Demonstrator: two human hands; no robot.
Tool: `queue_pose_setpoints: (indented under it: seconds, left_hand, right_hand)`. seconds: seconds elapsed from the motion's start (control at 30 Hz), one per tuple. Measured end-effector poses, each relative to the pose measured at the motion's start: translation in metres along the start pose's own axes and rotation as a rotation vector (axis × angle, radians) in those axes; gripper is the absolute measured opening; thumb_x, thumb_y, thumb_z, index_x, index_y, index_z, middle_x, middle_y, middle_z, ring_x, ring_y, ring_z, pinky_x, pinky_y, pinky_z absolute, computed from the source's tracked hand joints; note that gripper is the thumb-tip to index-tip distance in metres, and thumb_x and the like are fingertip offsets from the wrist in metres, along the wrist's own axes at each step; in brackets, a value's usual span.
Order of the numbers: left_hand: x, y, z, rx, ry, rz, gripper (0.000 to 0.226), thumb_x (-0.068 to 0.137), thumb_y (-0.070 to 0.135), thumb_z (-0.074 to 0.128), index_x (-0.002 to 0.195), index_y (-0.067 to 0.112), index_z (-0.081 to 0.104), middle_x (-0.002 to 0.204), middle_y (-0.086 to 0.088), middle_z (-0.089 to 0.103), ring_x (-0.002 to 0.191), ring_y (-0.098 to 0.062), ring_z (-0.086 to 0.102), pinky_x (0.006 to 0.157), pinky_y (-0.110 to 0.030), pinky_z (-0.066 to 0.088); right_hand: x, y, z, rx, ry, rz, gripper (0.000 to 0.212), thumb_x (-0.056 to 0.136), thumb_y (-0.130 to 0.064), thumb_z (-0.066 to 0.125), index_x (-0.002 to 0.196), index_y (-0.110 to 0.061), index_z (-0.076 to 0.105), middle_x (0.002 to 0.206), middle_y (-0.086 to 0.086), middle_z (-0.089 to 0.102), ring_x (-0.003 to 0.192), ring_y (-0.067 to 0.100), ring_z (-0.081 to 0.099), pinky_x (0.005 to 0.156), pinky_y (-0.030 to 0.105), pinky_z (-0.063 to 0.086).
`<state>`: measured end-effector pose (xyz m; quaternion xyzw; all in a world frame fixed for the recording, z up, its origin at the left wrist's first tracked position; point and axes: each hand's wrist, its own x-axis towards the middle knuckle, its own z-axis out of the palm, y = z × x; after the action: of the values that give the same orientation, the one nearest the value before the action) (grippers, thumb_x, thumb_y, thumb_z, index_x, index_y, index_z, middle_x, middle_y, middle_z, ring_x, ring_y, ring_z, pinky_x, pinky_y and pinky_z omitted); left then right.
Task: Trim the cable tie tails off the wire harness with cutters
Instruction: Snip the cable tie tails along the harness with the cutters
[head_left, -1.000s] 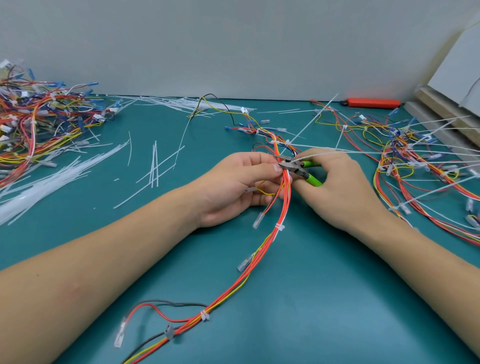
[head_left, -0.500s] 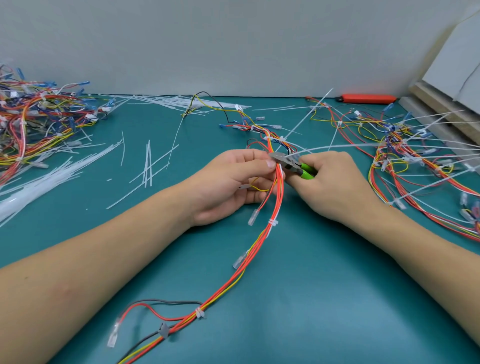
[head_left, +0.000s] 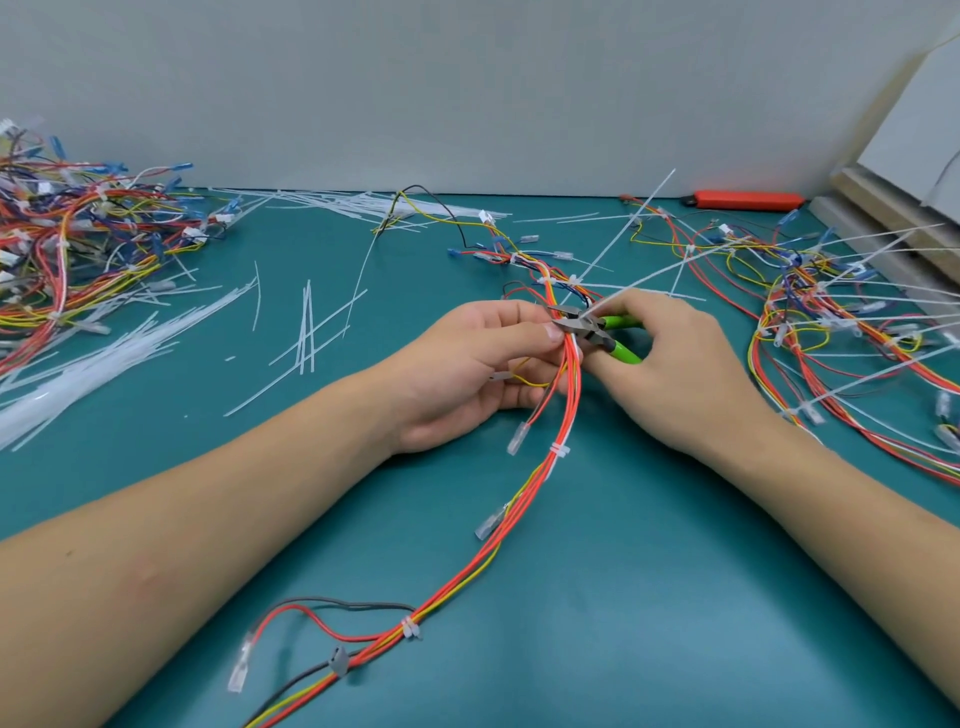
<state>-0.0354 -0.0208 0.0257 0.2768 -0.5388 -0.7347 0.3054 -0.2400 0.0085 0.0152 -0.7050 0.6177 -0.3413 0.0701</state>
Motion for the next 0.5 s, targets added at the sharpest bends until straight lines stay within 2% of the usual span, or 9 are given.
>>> queue_pose_setpoints:
  seconds: [0.1,0.17,0.23,0.27,0.37,0.47,0.5]
  left_hand:
    - [0.0004,-0.0004,0.0004,0.001,0.003,0.0,0.013,0.1,0.01,0.056,0.093,0.011,0.066,0.085,-0.002,0.071,0.067,-0.011,0.066,0.063,-0.021,0.052]
    - [0.0005,-0.0006,0.0004,0.001,0.005,0.005,0.012,0.1,0.011,0.056,0.094,0.011,0.066,0.084,-0.002,0.07,0.068,-0.011,0.066,0.063,-0.021,0.052]
    - [-0.0004,0.0,0.0005,0.004,-0.01,0.012,0.011,0.101,0.012,0.055,0.094,0.011,0.064,0.081,-0.001,0.067,0.067,-0.011,0.065,0.062,-0.02,0.052]
    - [-0.0009,0.0007,0.0005,0.011,-0.023,0.014,0.013,0.101,0.012,0.055,0.092,0.011,0.064,0.079,0.0,0.067,0.067,-0.011,0.065,0.061,-0.02,0.051]
    - [-0.0028,0.0026,0.0013,0.013,-0.037,0.012,0.018,0.101,0.011,0.055,0.086,0.013,0.065,0.076,0.001,0.067,0.067,-0.01,0.065,0.06,-0.02,0.051]
    - [-0.0034,0.0031,0.0023,0.01,-0.01,0.006,0.02,0.101,0.011,0.054,0.086,0.013,0.066,0.076,0.0,0.067,0.066,-0.011,0.066,0.06,-0.019,0.051]
    - [-0.0035,0.003,0.0027,0.011,-0.008,0.004,0.019,0.101,0.01,0.054,0.087,0.013,0.066,0.076,0.0,0.067,0.065,-0.011,0.066,0.06,-0.019,0.051]
  right_hand:
    - [0.0009,0.0001,-0.0004,-0.001,-0.008,0.016,0.015,0.086,-0.038,0.073,0.098,-0.028,0.072,0.095,-0.011,0.071,0.097,0.016,0.063,0.085,0.034,0.049]
    - [0.0014,0.0005,-0.0003,-0.01,-0.004,0.019,0.016,0.084,-0.041,0.07,0.08,-0.026,0.068,0.073,-0.009,0.066,0.076,0.018,0.06,0.071,0.04,0.05]
    - [0.0015,0.0004,-0.0002,-0.014,0.014,0.033,0.028,0.084,-0.041,0.068,0.063,-0.028,0.056,0.056,-0.007,0.052,0.058,0.019,0.046,0.057,0.038,0.041]
    - [0.0013,-0.0005,0.0001,-0.023,0.007,0.039,0.031,0.086,-0.04,0.069,0.061,-0.031,0.053,0.054,-0.005,0.048,0.056,0.02,0.041,0.055,0.038,0.039]
    - [0.0007,-0.0006,0.0014,-0.053,-0.042,0.037,0.032,0.09,-0.037,0.069,0.062,-0.038,0.052,0.052,-0.001,0.044,0.057,0.027,0.042,0.056,0.04,0.043]
    - [-0.0003,-0.0004,0.0005,-0.026,-0.033,0.04,0.03,0.089,-0.035,0.071,0.064,-0.041,0.055,0.056,-0.009,0.051,0.057,0.02,0.044,0.056,0.037,0.039]
    - [-0.0008,-0.0007,-0.0001,-0.001,-0.027,0.032,0.024,0.088,-0.033,0.073,0.068,-0.04,0.06,0.06,-0.012,0.056,0.061,0.018,0.049,0.059,0.037,0.042]
